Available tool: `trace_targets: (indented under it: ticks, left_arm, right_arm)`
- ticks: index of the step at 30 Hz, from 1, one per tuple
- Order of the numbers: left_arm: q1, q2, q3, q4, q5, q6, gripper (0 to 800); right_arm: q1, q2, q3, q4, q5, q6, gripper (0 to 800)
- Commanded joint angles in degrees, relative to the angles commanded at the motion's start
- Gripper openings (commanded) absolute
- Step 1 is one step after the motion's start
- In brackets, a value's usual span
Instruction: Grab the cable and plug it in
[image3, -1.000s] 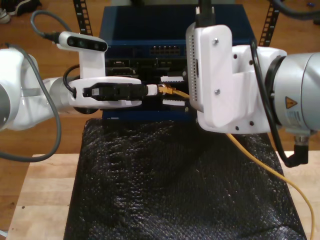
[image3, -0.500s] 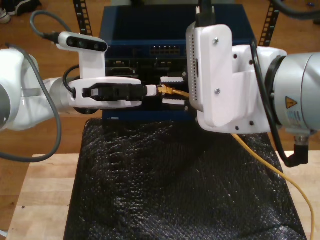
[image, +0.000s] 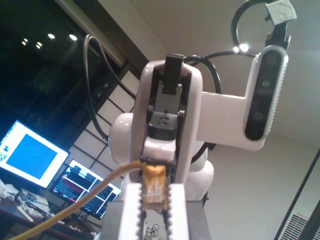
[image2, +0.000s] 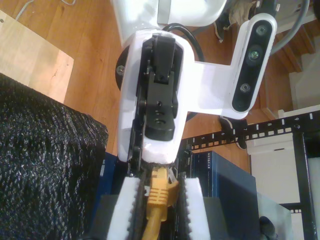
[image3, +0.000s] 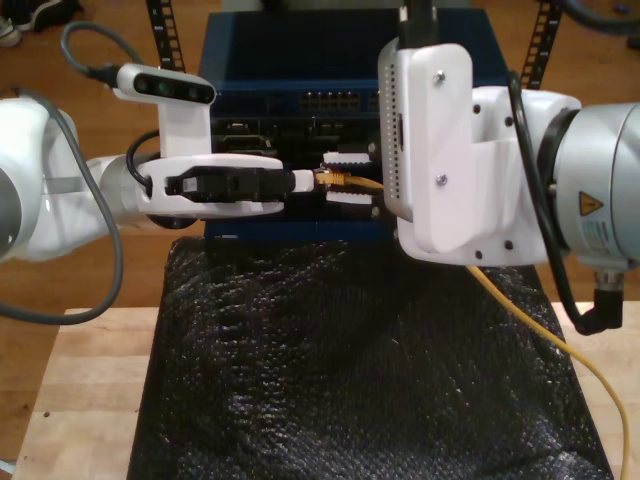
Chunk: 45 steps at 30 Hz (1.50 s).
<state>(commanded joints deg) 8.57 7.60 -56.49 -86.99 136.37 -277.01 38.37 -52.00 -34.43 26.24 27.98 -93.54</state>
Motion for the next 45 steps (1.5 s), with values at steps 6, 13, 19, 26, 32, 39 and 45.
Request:
trace_targets:
  ticks: [6, 13, 19, 26, 32, 39, 45]
  left_arm:
    - [-0.18, 0.00, 0.00, 0.00, 0.00, 0.00, 15]
    - [-0.26, 0.00, 0.09, 0.00, 0.00, 0.00, 30]
    - [-0.26, 0.53, 0.26, 0.00, 1.32, 0.00, 275]
    - [-0.26, 0.88, 0.35, -0.09, 1.05, 0.62, 715]
    - [0.35, 0.53, -1.14, -0.09, -0.88, 0.79, 798]
    - [7.38, 0.09, -3.69, 0.09, -10.20, 0.88, 799]
    - [15.30, 0.09, -11.43, 5.45, -11.16, 1.58, 799]
  right_arm:
    - [0.00, 0.00, 0.00, 0.00, 0.00, 0.09, 172]
    - [0.00, 0.00, 0.18, 0.09, 0.00, 0.00, 10]
    - [0.00, -0.35, 0.26, 0.09, 0.00, 0.09, 2]
    - [0.09, -0.35, 0.35, 0.09, 0.00, 0.79, 1]
    - [-0.09, 0.26, -0.18, 0.18, 0.09, 4.04, 0]
    - [-0.79, 4.92, -3.60, 0.00, 3.78, 7.56, 0]
    - [-6.95, 9.58, -8.26, -0.18, 14.77, 14.24, 0]
